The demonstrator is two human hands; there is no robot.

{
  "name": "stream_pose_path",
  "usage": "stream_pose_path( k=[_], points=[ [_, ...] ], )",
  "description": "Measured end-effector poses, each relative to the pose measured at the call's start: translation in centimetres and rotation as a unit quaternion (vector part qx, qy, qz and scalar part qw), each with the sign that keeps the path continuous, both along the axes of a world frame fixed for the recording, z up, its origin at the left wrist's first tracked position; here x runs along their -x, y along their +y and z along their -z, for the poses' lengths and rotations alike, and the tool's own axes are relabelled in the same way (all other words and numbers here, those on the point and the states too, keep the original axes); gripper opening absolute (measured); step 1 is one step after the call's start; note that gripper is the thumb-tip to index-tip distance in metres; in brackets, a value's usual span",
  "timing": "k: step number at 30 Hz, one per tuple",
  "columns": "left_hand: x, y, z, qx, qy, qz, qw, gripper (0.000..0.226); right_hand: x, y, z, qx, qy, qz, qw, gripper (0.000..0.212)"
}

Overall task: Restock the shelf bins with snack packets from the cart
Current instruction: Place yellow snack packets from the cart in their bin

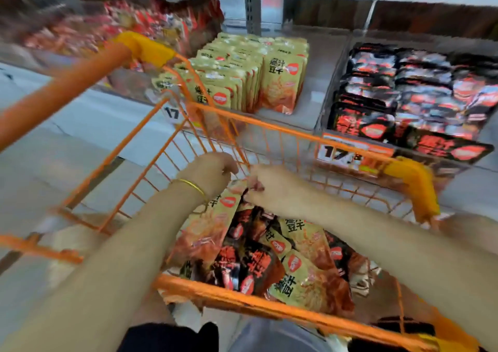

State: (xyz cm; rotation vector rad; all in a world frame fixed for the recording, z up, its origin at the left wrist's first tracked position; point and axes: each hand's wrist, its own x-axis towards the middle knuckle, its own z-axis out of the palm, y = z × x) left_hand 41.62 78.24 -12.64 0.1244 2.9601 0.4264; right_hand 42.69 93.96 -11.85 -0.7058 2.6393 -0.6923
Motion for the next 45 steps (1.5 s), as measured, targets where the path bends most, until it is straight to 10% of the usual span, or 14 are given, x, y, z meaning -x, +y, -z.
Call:
stream_pose_path(
  k=[10,13,21,28,33,36,45],
  points=[
    [0.4,-0.3,-0.2,0.116,-0.132,-0.009,0.984,0.045,0.8,-4.5,4.2,-0.13,0.019,0.014,0.991,0.036],
    [0.4,-0.3,-0.1,0.102,-0.151,-0.003,0.983,0.038,1.2,-4.0,3.4,-0.033,-0.075,0.03,0.996,0.03],
    [1.0,0.3,-4.8,-0.226,-0.044,-0.028,0.973,0.019,2.7,0.6,-1.7,0.267,-0.262,0.172,0.911,0.017],
    [5.6,2.5,-8.1,-0.407,0.224,-0.102,0.879,0.013,5.9,1.7,-7.7,0.367,-0.07,0.209,0.904,0.005],
    [6.8,2.1,-3.2,-0.187,0.329,0.026,0.925,0.031,13.9,0.7,-6.8,0.282,0.15,0.328,0.889,0.022],
    [7.2,1.8,-1.3,-0.098,0.318,0.067,0.941,0.041,16.7,-0.5,-4.0,0.131,0.143,0.423,0.885,0.029],
    [7.0,2.2,0.0,-0.048,0.337,0.071,0.938,0.035,20.3,-0.9,-0.4,0.116,0.08,0.514,0.846,0.027]
  ],
)
